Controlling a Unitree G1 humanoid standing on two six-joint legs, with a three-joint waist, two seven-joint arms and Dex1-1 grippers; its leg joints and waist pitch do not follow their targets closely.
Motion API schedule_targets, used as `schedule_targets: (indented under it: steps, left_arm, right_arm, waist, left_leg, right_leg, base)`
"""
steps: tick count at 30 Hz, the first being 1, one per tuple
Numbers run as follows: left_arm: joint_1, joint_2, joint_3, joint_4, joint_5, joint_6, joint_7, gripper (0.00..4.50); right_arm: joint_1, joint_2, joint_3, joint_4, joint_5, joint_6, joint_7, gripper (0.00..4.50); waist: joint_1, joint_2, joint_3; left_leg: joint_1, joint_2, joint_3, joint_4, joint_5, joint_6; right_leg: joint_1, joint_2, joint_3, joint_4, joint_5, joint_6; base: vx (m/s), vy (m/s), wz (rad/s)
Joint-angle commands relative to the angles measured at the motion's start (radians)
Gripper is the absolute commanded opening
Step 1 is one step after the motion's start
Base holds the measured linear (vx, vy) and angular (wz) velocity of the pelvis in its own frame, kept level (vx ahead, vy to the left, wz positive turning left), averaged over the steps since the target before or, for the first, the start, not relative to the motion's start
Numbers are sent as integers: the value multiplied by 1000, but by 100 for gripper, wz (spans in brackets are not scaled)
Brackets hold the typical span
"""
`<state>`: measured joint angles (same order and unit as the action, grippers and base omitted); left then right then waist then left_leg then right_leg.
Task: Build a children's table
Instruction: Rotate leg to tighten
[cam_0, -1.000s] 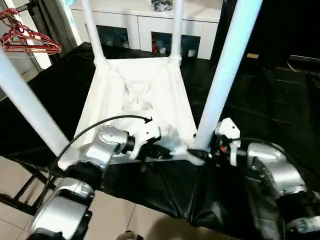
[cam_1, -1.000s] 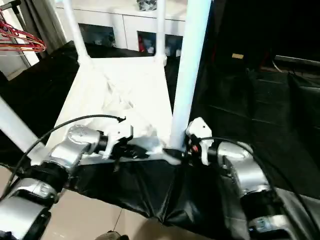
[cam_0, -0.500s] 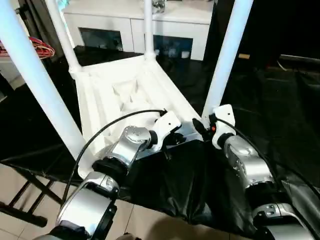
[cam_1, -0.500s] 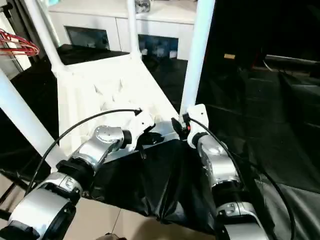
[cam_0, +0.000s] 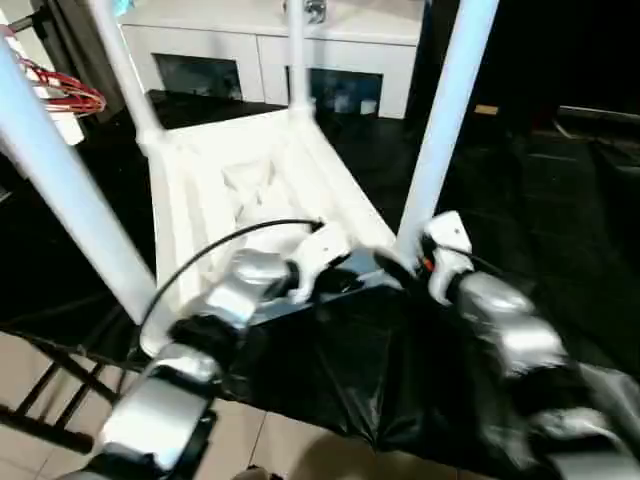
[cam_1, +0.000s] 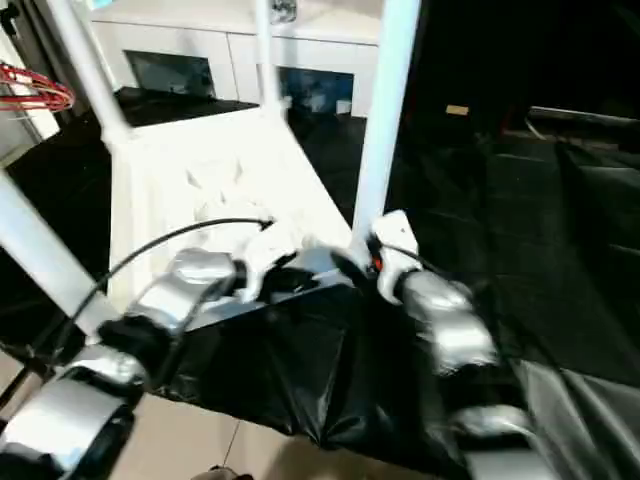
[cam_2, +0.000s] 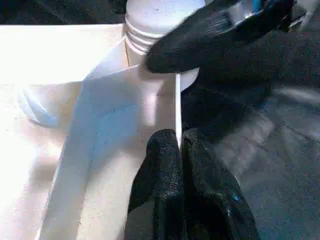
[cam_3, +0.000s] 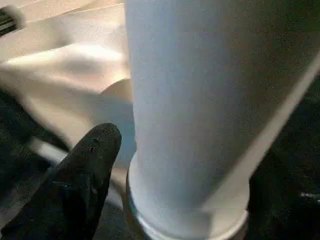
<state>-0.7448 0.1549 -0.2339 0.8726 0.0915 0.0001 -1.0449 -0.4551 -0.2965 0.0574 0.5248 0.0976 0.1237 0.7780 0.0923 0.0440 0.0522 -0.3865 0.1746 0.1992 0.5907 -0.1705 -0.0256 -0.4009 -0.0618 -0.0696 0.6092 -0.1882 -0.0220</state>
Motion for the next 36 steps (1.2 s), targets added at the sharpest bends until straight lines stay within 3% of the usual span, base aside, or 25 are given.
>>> schedule_targets:
  steps: [1, 8, 17, 26, 31, 34, 36]
  left_arm:
    - [5, -9, -1, -45, -51, -47, -64, 0]
    - [15, 45, -3, -68, -79, -57, -191, 0]
    - [22, 73, -3, -76, -79, -60, -248, 0]
    - [32, 77, -2, -82, -74, -61, -249, 0]
    - [10, 38, 22, -48, -49, -42, -100, 0]
    - [-9, 6, 30, -22, -30, -20, 2, 0]
    - [-38, -50, 38, 17, -9, 6, 139, 0]
  right_arm:
    - [19, -6, 69, -53, 31, -1, 124, 378]
    - [52, -92, 92, -93, 51, -5, 302, 378]
    - [59, -112, 109, -110, 51, 8, 355, 296]
    - [65, -115, 111, -118, 58, 12, 360, 273]
    - [45, -52, 81, -51, 2, 25, 159, 272]
    - [18, 2, 55, 20, -38, 32, -9, 272]
    - [-8, 73, 37, 77, -57, 30, -160, 272]
  waist:
    - [6, -18, -69]
    - [11, -18, -64]
    - [23, -18, -67]
    - [23, -20, -67]
    - [18, -20, -64]
    - [3, -23, -62]
    - [-7, -20, -59]
  left_leg:
    - [15, 62, -30, -55, -164, 106]
    - [19, 65, -31, -59, -203, 86]
    - [19, 66, -31, -58, -183, 84]
    - [18, 66, -31, -57, -177, 85]
    - [21, 64, -32, -60, -200, 70]
    - [20, 58, -36, -64, -222, 39]
    - [28, 61, -36, -65, -247, 31]
  right_leg:
    - [55, -96, 50, -80, -169, -204]
    - [48, -98, 50, -90, -272, -194]
    - [47, -99, 51, -84, -233, -203]
    - [48, -98, 50, -83, -230, -201]
    - [44, -99, 50, -90, -279, -191]
    - [46, -100, 47, -95, -355, -172]
    - [38, -97, 50, -101, -369, -170]
  base:
    - [0, 0, 0]
    - [0, 0, 0]
    - [0, 0, 0]
    - [0, 0, 0]
    - [0, 0, 0]
    - [0, 0, 0]
    - [0, 0, 0]
